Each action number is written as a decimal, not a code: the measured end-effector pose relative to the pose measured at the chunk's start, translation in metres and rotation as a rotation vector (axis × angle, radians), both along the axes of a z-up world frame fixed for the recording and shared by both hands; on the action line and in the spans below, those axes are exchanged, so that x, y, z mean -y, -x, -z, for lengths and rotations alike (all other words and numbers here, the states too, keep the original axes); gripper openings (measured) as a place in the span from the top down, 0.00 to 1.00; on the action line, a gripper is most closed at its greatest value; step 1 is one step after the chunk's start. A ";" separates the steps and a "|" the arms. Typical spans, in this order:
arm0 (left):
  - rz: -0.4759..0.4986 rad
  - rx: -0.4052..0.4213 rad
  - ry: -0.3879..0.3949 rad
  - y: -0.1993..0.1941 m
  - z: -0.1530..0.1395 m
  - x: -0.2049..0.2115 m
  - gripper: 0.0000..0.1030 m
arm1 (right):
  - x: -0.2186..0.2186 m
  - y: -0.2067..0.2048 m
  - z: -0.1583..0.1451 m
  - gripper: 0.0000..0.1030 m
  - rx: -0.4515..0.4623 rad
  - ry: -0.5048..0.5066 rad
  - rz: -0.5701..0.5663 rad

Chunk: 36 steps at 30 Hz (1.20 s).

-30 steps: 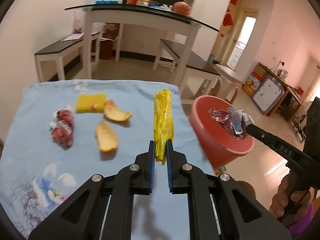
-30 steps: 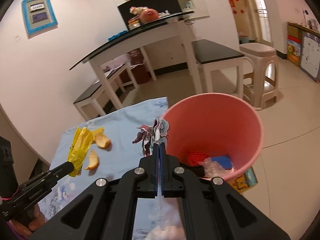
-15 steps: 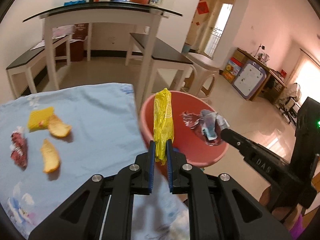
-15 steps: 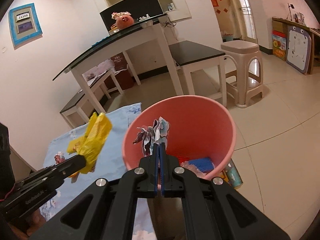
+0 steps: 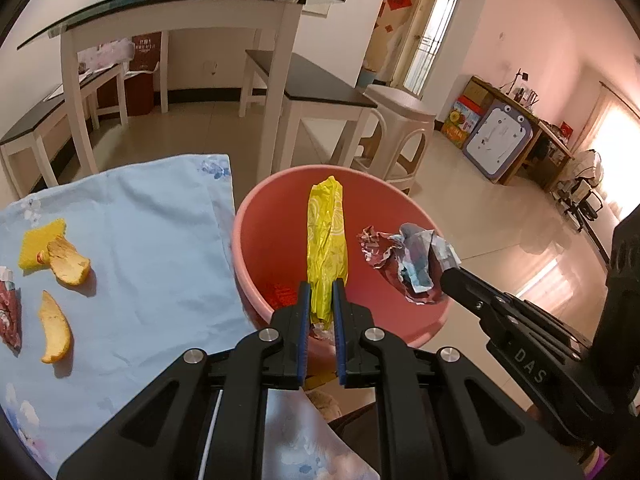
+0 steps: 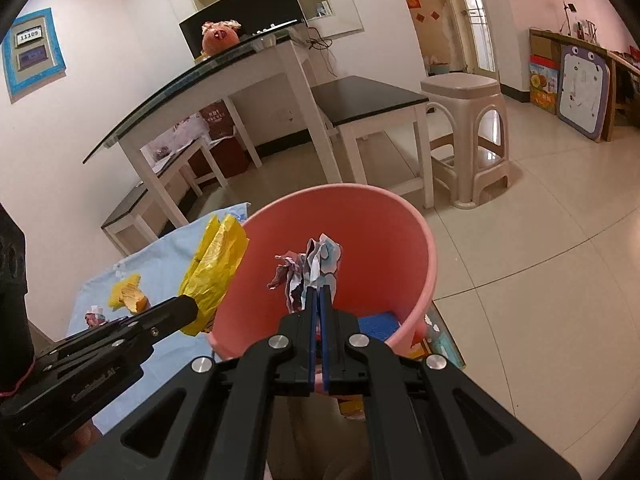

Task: Collect trash
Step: 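Carry both items over the pink bucket and open both grippers, then move both grippers back over the table toward the crumpled wrapper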

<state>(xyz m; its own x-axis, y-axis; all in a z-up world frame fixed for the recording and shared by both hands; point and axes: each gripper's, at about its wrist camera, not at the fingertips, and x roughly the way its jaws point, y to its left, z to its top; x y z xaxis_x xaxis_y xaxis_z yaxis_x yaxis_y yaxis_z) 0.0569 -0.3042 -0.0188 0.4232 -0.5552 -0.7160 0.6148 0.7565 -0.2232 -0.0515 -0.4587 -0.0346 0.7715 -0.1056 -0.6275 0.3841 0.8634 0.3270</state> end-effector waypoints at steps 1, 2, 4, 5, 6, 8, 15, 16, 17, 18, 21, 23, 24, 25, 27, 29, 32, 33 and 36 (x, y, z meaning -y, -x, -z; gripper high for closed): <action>-0.004 -0.004 -0.002 -0.002 0.001 0.001 0.90 | 0.001 0.000 0.001 0.98 -0.001 -0.003 0.003; -0.011 -0.008 -0.004 -0.004 0.003 0.001 0.90 | 0.002 0.000 0.002 0.98 -0.003 -0.006 0.005; -0.016 -0.011 -0.004 -0.006 0.004 0.002 0.90 | 0.004 0.000 0.004 0.98 -0.005 -0.012 0.007; -0.017 -0.011 -0.004 -0.005 0.004 0.003 0.90 | 0.005 0.000 0.006 0.98 -0.006 -0.014 0.008; -0.018 -0.011 -0.006 -0.006 0.005 0.003 0.90 | 0.005 -0.001 0.007 0.98 -0.007 -0.016 0.007; -0.021 -0.014 -0.011 -0.005 0.005 0.003 0.88 | 0.006 -0.002 0.008 0.98 -0.009 -0.019 0.005; -0.026 -0.016 0.009 -0.005 0.000 -0.003 0.66 | 0.006 -0.005 0.009 0.79 -0.011 -0.025 0.003; -0.027 -0.011 0.013 -0.005 -0.002 -0.005 0.65 | 0.007 -0.004 0.008 0.69 -0.007 -0.028 0.007; -0.027 -0.009 0.016 -0.005 -0.003 -0.006 0.65 | 0.007 -0.003 0.007 0.65 0.000 -0.029 0.012; -0.028 -0.005 0.020 -0.005 -0.005 -0.007 0.65 | 0.006 -0.002 0.006 0.65 0.006 -0.030 0.014; -0.032 0.006 0.033 -0.002 -0.010 -0.011 0.65 | 0.004 -0.001 0.003 0.65 0.009 -0.023 0.008; -0.032 0.011 0.038 0.000 -0.012 -0.015 0.65 | 0.002 0.000 0.002 0.65 0.011 -0.020 0.002; -0.033 0.014 0.040 0.001 -0.014 -0.017 0.65 | 0.000 0.000 0.000 0.65 0.012 -0.018 0.000; -0.034 0.017 0.040 0.003 -0.015 -0.018 0.65 | -0.002 0.000 0.000 0.65 0.013 -0.018 -0.003; -0.040 0.022 0.038 0.004 -0.016 -0.022 0.65 | -0.006 0.001 -0.002 0.65 0.014 -0.014 -0.010; -0.044 0.028 0.037 0.007 -0.018 -0.027 0.65 | -0.010 0.002 -0.005 0.65 0.020 -0.007 -0.019; -0.060 0.042 0.029 0.012 -0.021 -0.037 0.65 | -0.017 0.004 -0.010 0.64 0.029 -0.003 -0.032; -0.068 0.046 0.027 0.014 -0.021 -0.041 0.65 | -0.021 0.005 -0.012 0.64 0.032 -0.002 -0.037; -0.100 0.050 0.016 0.018 -0.022 -0.056 0.65 | -0.030 0.006 -0.016 0.62 0.040 -0.003 -0.059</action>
<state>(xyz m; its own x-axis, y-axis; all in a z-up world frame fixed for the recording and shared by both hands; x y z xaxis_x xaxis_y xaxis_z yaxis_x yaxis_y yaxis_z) 0.0391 -0.2485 0.0034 0.5120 -0.5195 -0.6841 0.5470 0.8112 -0.2067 -0.0578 -0.4288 -0.0183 0.8008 -0.0577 -0.5962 0.3196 0.8830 0.3438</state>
